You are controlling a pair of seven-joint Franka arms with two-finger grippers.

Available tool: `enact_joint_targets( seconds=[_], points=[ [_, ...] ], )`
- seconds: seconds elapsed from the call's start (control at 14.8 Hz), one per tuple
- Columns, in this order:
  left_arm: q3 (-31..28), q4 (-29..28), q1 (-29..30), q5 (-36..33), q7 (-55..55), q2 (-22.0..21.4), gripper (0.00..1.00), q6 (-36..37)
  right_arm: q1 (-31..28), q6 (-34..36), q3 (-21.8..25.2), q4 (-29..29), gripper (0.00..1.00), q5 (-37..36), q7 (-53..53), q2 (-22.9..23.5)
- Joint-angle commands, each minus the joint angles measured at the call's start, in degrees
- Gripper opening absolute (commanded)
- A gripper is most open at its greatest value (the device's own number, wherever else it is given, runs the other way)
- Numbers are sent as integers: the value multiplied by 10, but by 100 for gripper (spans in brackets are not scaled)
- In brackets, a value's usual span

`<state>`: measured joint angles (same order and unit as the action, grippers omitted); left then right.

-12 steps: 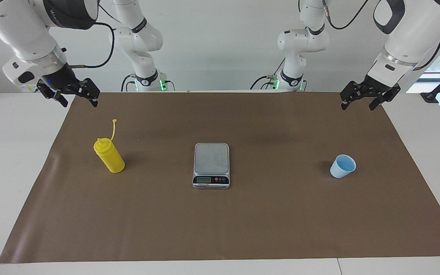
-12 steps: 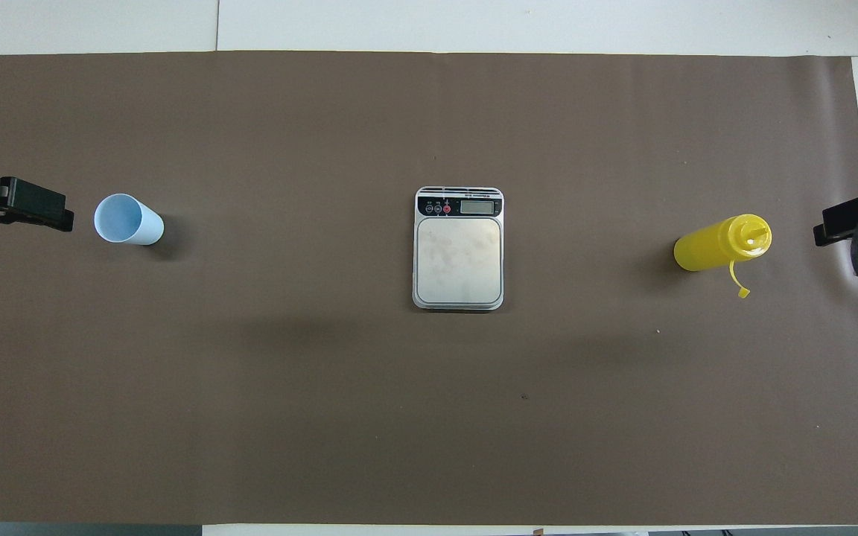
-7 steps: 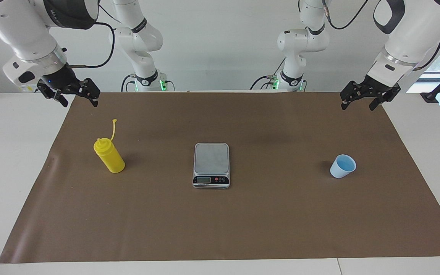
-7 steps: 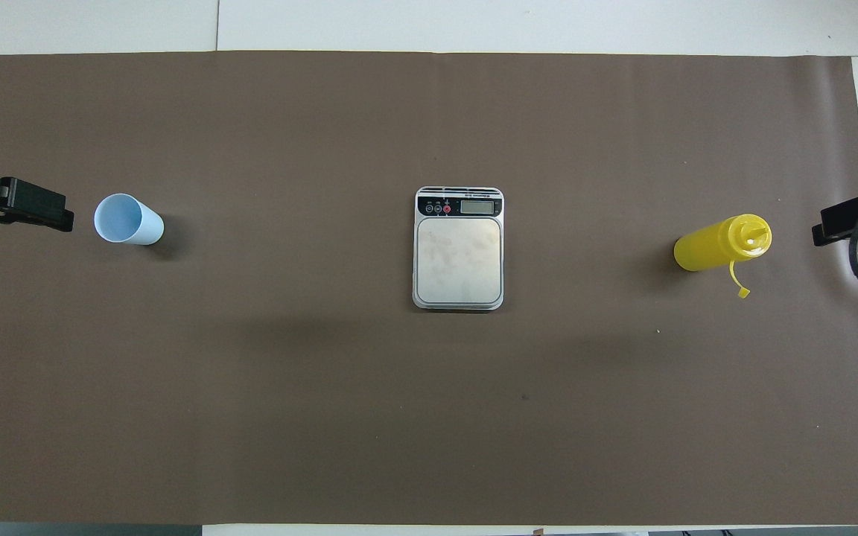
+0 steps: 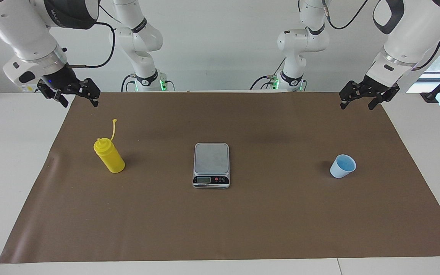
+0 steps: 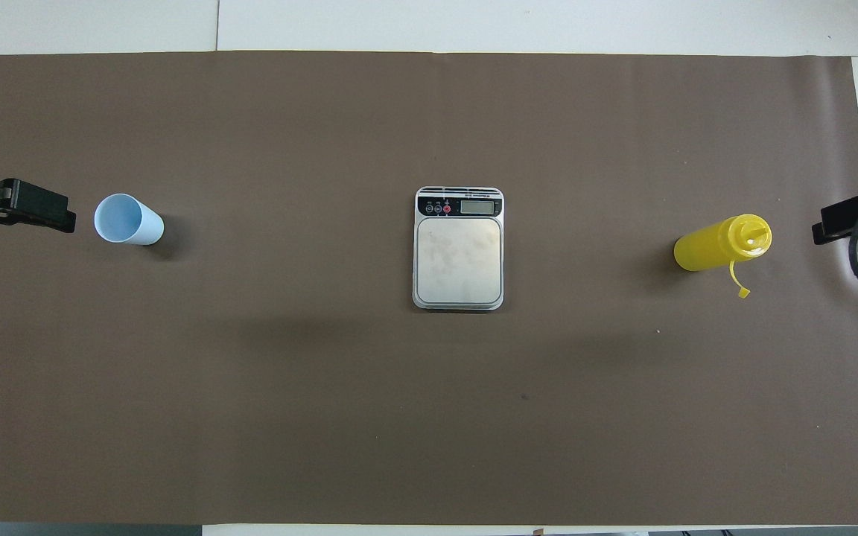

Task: Pour seasoning into cup on scale with both arms

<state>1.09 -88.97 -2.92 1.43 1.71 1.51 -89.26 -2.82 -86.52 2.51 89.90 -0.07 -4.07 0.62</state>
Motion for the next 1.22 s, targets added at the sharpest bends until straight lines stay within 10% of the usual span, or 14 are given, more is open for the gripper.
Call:
enact_joint_targets(
  seconds=[0.0,0.68,1.15],
  points=[
    [-10,-56,-2,5,11,-18,100,-69,-11,-22,-6,4,100,-5,-8,-4],
    [-10,-168,48,5,77,73,100,-303,-61,-21,-1,-7,100,74,217,12],
    [-9,-231,79,7,82,107,100,-413,-202,94,4,-142,100,246,392,183]
  ],
)
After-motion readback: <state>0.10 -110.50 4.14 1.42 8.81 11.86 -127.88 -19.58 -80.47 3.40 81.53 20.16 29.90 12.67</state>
